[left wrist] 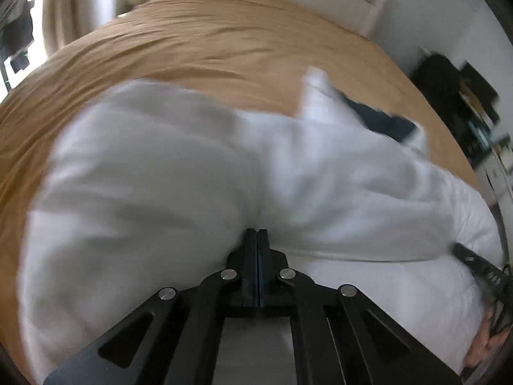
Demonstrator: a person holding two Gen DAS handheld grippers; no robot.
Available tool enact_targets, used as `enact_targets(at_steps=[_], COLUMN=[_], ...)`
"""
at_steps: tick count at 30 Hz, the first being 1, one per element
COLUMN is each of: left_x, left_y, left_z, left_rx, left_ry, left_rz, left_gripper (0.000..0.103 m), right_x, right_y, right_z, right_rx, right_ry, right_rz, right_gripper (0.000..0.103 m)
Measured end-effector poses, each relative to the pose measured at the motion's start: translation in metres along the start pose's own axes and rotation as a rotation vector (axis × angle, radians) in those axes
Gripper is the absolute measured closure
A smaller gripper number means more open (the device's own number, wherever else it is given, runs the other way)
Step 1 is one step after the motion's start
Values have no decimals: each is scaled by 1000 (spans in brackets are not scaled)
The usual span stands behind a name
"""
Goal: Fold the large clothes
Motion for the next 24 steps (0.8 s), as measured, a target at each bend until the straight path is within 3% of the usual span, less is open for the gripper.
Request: enact_targets(at_steps=[2,4,7,11,15,18,20,22,24], left_x=[0,-3,-14,3,34,7,-25,-30,-30], left_y=[21,25,11,5,-24,-47,-45,-19,17], left_z=[4,6,5,-11,-37,-53,-57,-63,-66], left_rx=[21,39,-19,-62,-119,-180,-240,-255,-214], left_ry=[-3,-10,10,29,-82,-40,51,52,60], left_rz=[12,-4,-90,-160,-130,-131,-202,-302,-356], left_gripper=[101,101,101,102,101,93,93,93,93], right_x=[13,21,12,12,44,33,4,-31,-38], right_y=[-35,-71,-86,-47,-6,59,89,93,74], right_z=[-7,-10,-3,-1,-17,-30,-32,-37,-43], right_rx=[-34,-94,-161,2,47,146,214,258,246], right_ry=[-51,-71,-75,-89,-161,-157,-104,-26,-23], right_rz=[59,50,54,261,140,59,85,154,236], right_gripper=[103,103,103,103,103,103,103,103,103])
Point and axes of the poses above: each gripper's, at about its wrist camera, not at the fingertips, and x roughly against the way its jaws point, y to its left, z to its underside, the point moved 2 cm from there along -x, roughly the way its jaws point, and after that the axes turned 9 degrees about -x, right-handed, at the moved point
